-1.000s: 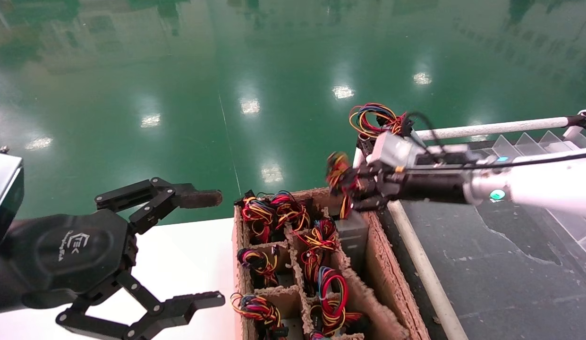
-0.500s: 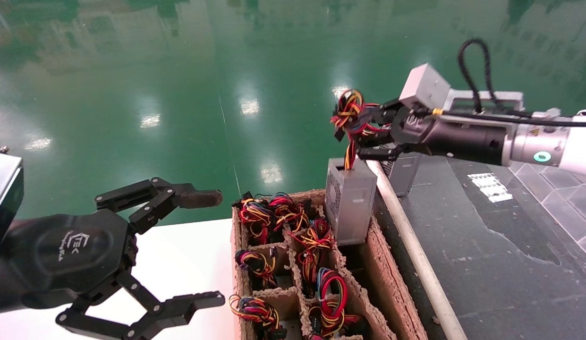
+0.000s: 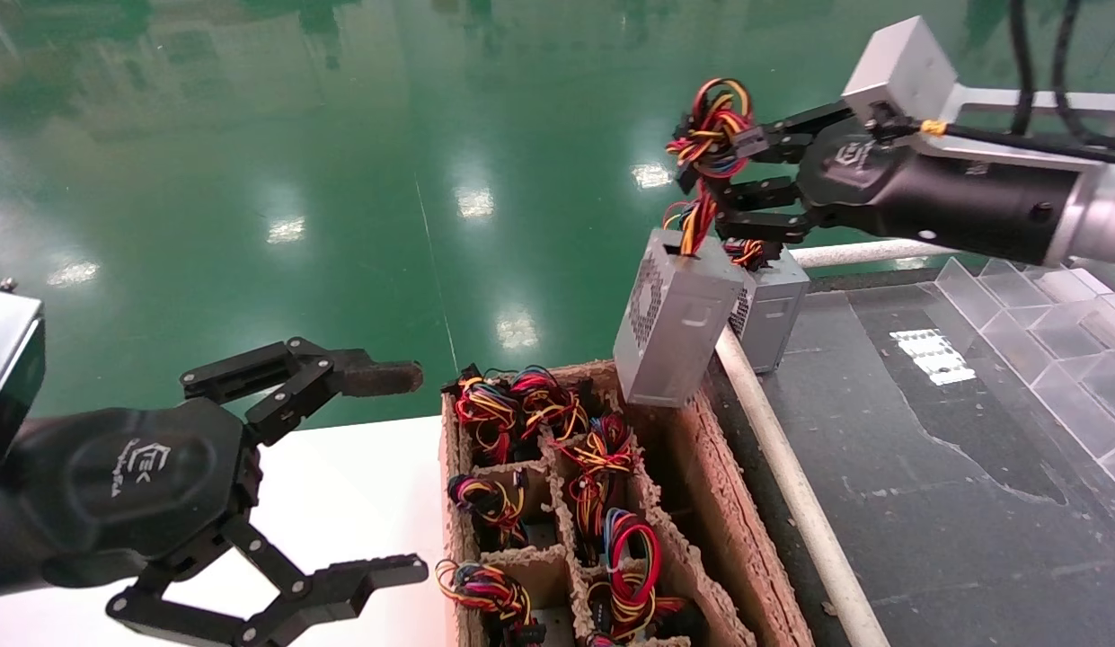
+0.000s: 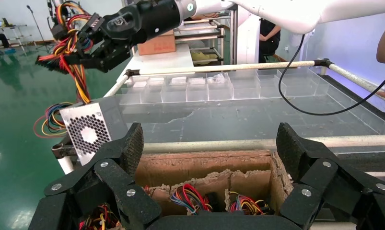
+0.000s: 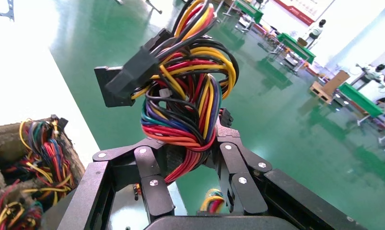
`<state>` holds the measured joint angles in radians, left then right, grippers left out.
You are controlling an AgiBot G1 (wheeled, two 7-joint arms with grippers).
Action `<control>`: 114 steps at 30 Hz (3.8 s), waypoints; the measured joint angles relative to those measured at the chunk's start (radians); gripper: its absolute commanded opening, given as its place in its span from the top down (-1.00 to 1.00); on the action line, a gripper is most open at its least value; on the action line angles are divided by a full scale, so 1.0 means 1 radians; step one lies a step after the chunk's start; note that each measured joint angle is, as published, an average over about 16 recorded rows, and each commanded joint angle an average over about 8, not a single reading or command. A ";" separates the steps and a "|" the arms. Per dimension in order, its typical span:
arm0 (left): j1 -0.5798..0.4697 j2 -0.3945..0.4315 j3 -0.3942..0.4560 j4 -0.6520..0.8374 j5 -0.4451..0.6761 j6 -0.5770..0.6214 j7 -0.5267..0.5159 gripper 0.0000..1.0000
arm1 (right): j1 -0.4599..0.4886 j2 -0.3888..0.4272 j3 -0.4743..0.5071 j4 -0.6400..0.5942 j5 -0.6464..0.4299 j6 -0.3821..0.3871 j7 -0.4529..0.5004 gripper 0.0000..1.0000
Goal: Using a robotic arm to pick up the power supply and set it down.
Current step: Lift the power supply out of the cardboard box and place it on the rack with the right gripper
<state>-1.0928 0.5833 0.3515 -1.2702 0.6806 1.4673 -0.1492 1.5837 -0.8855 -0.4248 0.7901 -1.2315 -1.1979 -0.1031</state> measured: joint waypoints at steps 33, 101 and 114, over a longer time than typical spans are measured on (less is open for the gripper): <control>0.000 0.000 0.000 0.000 0.000 0.000 0.000 -1.00 | -0.053 0.176 0.045 -0.119 -0.016 0.021 -0.086 1.00; 0.000 -0.001 0.001 0.000 -0.001 -0.001 0.001 -1.00 | 0.272 -0.131 -0.039 -0.744 -0.176 0.245 -0.446 1.00; 0.000 -0.001 0.002 0.000 -0.001 -0.001 0.001 -1.00 | 0.278 -0.208 -0.043 -0.775 -0.184 0.406 -0.472 1.00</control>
<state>-1.0933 0.5827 0.3531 -1.2702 0.6795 1.4667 -0.1484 1.8613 -1.0937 -0.4674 0.0155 -1.4155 -0.7916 -0.5754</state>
